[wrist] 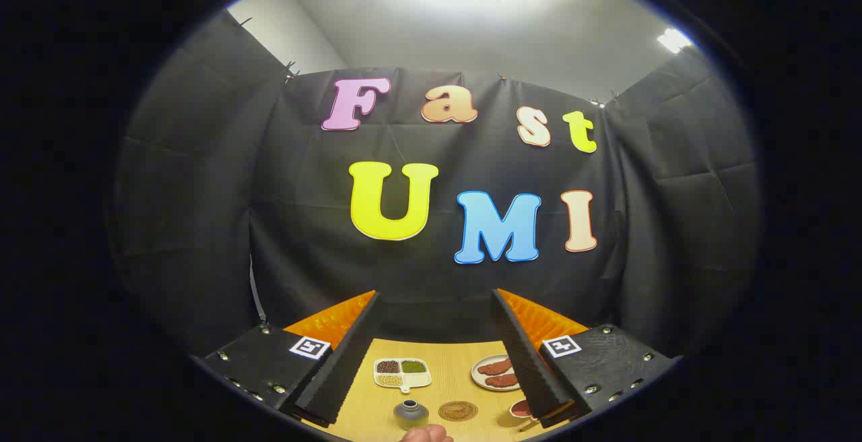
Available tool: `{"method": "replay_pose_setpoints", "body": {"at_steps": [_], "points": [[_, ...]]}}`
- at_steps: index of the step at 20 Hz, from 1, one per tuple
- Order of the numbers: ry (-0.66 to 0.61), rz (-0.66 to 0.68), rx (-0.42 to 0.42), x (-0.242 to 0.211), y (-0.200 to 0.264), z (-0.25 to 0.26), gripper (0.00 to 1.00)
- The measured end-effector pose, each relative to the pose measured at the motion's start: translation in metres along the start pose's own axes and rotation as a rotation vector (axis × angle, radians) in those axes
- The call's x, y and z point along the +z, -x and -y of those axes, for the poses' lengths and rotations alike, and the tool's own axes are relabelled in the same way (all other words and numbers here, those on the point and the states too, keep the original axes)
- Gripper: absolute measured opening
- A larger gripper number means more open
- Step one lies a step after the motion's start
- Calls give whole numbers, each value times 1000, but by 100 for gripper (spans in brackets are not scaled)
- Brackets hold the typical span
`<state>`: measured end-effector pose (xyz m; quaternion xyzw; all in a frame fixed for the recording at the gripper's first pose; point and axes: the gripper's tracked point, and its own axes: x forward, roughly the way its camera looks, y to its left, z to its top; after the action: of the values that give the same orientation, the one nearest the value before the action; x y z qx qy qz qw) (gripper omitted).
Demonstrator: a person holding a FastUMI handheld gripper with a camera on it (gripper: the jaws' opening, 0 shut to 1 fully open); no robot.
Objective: Take the bottle from table, then pour the juice into the cup, finally place the bottle on the coaster
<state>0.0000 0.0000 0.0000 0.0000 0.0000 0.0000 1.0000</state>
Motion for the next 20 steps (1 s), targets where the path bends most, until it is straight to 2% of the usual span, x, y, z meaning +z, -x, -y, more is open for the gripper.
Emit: {"method": "replay_pose_setpoints", "body": {"at_steps": [7, 12, 17, 20], "points": [[-2, -26, 28, -18, -4, -5, 99], [2, -23, 10, -28, -9, -5, 99], [0, -13, -39, -53, -16, 3, 99], [-16, -13, -16, -84, -24, -10, 99]]}}
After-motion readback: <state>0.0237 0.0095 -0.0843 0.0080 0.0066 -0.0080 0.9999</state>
